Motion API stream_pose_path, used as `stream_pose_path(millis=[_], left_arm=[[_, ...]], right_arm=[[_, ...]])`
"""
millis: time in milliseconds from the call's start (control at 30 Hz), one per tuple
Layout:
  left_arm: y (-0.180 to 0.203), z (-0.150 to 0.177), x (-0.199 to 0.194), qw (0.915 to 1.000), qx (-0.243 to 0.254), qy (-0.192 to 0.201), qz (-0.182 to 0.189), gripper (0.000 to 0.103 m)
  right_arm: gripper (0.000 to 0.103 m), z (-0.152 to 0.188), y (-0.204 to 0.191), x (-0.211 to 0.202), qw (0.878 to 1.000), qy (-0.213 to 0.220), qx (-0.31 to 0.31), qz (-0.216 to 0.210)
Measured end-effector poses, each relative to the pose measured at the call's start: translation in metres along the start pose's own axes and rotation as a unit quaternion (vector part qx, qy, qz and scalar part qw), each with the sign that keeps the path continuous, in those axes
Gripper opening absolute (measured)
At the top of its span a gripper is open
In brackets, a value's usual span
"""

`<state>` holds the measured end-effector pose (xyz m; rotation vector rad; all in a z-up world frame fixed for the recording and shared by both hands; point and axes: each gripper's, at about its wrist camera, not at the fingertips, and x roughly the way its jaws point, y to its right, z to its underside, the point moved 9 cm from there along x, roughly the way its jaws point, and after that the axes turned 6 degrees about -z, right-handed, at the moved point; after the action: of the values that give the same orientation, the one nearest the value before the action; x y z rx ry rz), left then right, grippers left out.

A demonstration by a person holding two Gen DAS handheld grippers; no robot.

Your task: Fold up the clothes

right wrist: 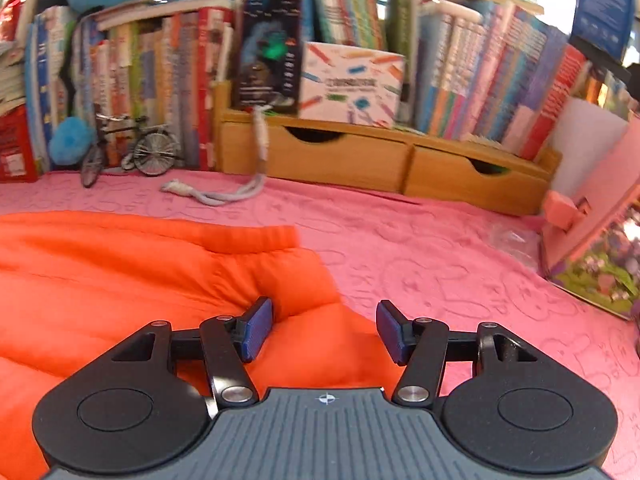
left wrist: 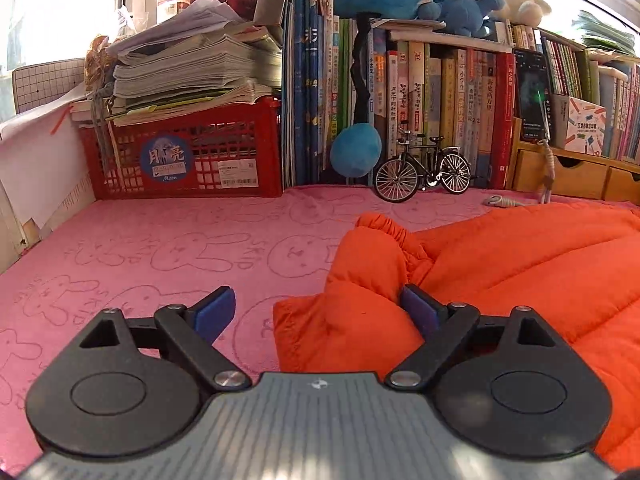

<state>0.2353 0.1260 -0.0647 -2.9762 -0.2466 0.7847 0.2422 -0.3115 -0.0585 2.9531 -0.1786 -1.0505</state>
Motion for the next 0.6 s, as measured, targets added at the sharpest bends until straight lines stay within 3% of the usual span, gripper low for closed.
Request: stream_pose_path(millis=[100, 200, 333, 500, 600], left_arm=[[-0.001, -0.017, -0.013, 0.9997, -0.001, 0.018, -0.019, 0.090], [0.018, -0.041, -0.027, 0.9988, 0.010, 0.045, -0.013, 0.090], [0.051, -0.056, -0.024, 0.9970, 0.052, 0.052, -0.020, 0.090], [0.064, -0.042, -0.005, 0.9968, 0.072, 0.020, -0.027, 0.090], [0.057, -0.034, 0.008, 0.9955, 0.079, 0.010, -0.050, 0.091]], right_arm=[[0.054, -0.003, 0.013, -0.014, 0.999, 0.024, 0.025, -0.010], [0.054, -0.010, 0.017, -0.031, 0.997, 0.054, 0.044, -0.035], [0.055, -0.042, -0.052, -0.030, 0.991, 0.079, -0.007, -0.110], [0.057, -0.053, -0.119, 0.000, 0.984, 0.044, -0.043, -0.165], [0.061, -0.044, -0.107, 0.023, 0.991, 0.018, -0.028, -0.126]])
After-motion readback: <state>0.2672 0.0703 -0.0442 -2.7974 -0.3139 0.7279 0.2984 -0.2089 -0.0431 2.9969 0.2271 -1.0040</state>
